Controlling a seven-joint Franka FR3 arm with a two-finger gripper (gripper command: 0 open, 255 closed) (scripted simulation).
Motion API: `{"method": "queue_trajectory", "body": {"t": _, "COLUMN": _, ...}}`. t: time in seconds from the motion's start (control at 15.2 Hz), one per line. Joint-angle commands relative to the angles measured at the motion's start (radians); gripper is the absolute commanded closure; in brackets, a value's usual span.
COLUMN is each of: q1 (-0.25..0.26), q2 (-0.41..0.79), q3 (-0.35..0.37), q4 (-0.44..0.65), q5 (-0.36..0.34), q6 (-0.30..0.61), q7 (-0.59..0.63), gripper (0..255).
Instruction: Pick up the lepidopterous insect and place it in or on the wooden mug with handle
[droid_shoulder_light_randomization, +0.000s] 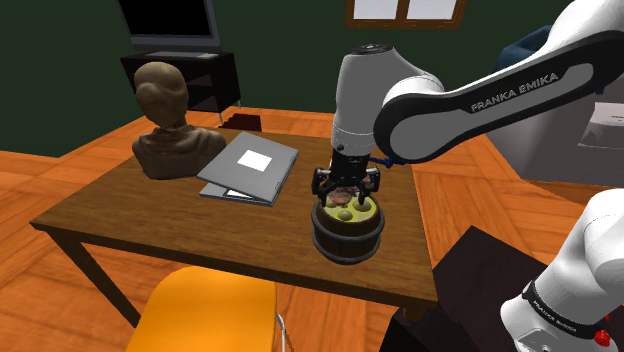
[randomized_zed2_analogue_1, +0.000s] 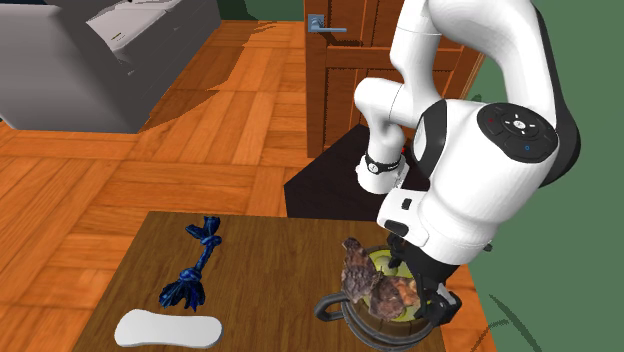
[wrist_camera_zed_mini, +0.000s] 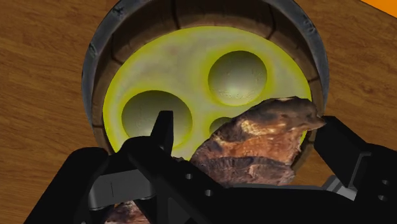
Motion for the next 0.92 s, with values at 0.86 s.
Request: {"method": "queue_trajectory", "body": {"t": 0.86, "q1": 0.003, "q2": -0.050, "q3": -0.008, "q4": 0.081, "q5": 0.018, "q6": -0.128, "q7": -0.013, "gripper": 0}}
